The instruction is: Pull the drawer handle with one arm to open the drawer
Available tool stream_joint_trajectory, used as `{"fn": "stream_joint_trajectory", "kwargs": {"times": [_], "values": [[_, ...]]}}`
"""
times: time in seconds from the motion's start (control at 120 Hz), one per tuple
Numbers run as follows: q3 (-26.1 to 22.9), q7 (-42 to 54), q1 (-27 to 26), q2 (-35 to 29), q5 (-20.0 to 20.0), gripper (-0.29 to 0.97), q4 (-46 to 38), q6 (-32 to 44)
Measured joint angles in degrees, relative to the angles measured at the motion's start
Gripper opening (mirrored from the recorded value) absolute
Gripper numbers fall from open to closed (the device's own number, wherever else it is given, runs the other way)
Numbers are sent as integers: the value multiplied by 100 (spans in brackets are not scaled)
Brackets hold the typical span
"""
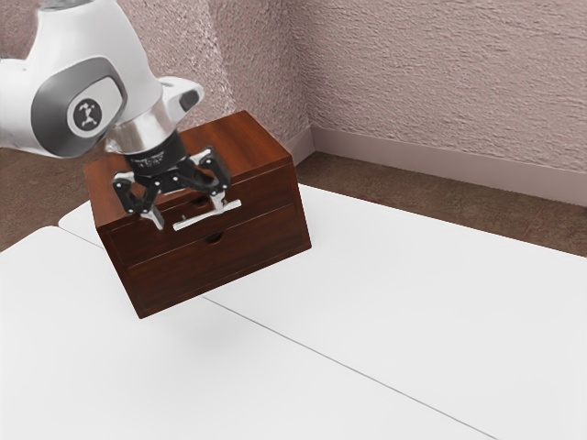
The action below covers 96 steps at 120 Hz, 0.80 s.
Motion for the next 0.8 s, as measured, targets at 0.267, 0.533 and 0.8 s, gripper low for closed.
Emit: {"fn": "stream_joint_trajectory", "kwargs": {"times": [0.267, 0.533, 0.8], "values": [[-83, 2136, 22, 146, 589, 68, -153, 747], [-100, 3499, 26, 71, 748, 68, -592, 1281], [-147, 4410, 175, 221, 736, 68, -571, 1444]]}}
